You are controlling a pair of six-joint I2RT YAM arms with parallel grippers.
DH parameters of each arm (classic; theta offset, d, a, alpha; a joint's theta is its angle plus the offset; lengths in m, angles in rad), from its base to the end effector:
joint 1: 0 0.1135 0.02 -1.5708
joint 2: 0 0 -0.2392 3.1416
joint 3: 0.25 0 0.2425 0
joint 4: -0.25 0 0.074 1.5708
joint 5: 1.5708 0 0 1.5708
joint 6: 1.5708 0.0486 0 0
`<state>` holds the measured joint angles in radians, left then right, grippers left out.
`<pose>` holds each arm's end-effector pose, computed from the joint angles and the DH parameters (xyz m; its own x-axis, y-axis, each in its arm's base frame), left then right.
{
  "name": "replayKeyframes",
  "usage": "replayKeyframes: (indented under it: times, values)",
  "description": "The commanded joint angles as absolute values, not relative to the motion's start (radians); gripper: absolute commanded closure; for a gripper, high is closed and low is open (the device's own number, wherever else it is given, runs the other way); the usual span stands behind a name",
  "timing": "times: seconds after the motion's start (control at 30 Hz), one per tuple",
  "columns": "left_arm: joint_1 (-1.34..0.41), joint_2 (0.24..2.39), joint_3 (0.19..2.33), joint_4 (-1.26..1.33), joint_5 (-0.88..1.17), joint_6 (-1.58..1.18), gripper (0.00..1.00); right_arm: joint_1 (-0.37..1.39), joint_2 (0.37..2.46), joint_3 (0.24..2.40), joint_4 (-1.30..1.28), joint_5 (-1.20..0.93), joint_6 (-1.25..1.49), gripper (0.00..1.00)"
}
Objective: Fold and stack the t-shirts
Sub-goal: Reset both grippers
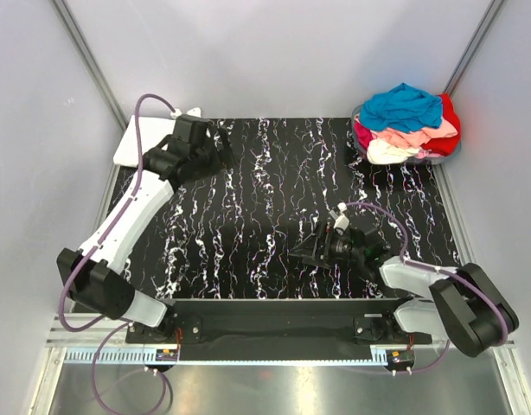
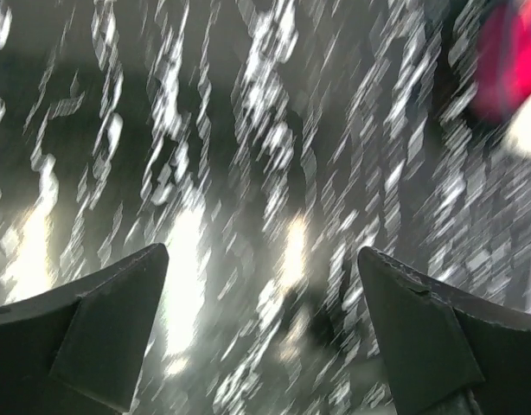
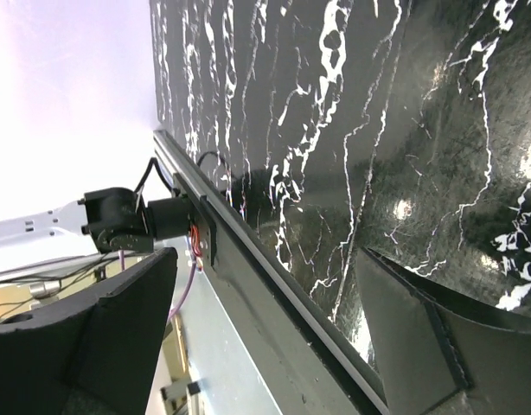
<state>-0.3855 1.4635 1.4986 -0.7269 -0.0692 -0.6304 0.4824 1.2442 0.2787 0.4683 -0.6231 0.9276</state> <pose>0.2991 -0.1177 0.3414 -0.6695 -0.3629 -0.6481 -0.0853 0.9043 -0.4183 0.1871 0.1300 0.1269 -0.9184 0.2526 -0.3044 -0.1603 0.4658 0.8702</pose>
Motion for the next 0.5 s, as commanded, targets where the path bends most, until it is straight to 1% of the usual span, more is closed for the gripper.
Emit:
replayKeyframes:
  times: [0.0,0.07,0.1,0.13,0.17,0.2,0.23,0.27,0.3,0.4,0.47]
  values:
    - [-0.44,1.333,1.494,-0.926,-0.205,-0.513,0.01,0.476,1.174,0.262,0.43,-0.566,0.907,0.09]
    - [-0.462,1.278,1.48,-1.031,-0.253,-0.499,0.01,0.477,1.149,0.258,0.419,-0.551,0.91,0.08]
    - [-0.48,1.202,1.451,-1.046,-0.283,-0.503,0.01,0.477,1.143,0.256,0.416,-0.548,0.911,0.08]
    - [-0.486,1.154,1.418,-1.026,-0.276,-0.494,0.01,0.477,1.132,0.253,0.414,-0.542,0.914,0.08]
    - [-0.489,1.103,1.313,-1.002,-0.265,-0.482,0.01,0.477,1.126,0.25,0.41,-0.535,0.916,0.08]
    - [-0.495,0.998,1.258,-0.974,-0.258,-0.468,0.01,0.477,1.12,0.249,0.403,-0.531,0.919,0.08]
    - [-0.494,0.944,1.206,-0.924,-0.255,-0.465,0.01,0.477,1.105,0.244,0.402,-0.523,0.925,0.07]
    - [-0.494,0.893,1.11,-0.908,-0.25,-0.463,0.01,0.477,1.097,0.239,0.399,-0.52,0.925,0.06]
    - [-0.495,0.8,1.074,-0.894,-0.239,-0.465,0.01,0.477,1.088,0.238,0.39,-0.517,0.927,0.05]
    - [-0.494,0.634,0.931,-0.85,-0.242,-0.463,0.01,0.477,1.068,0.233,0.377,-0.509,0.925,0.04]
    - [-0.494,0.572,0.881,-0.828,-0.258,-0.46,0.01,0.479,1.074,0.235,0.38,-0.511,0.925,0.03]
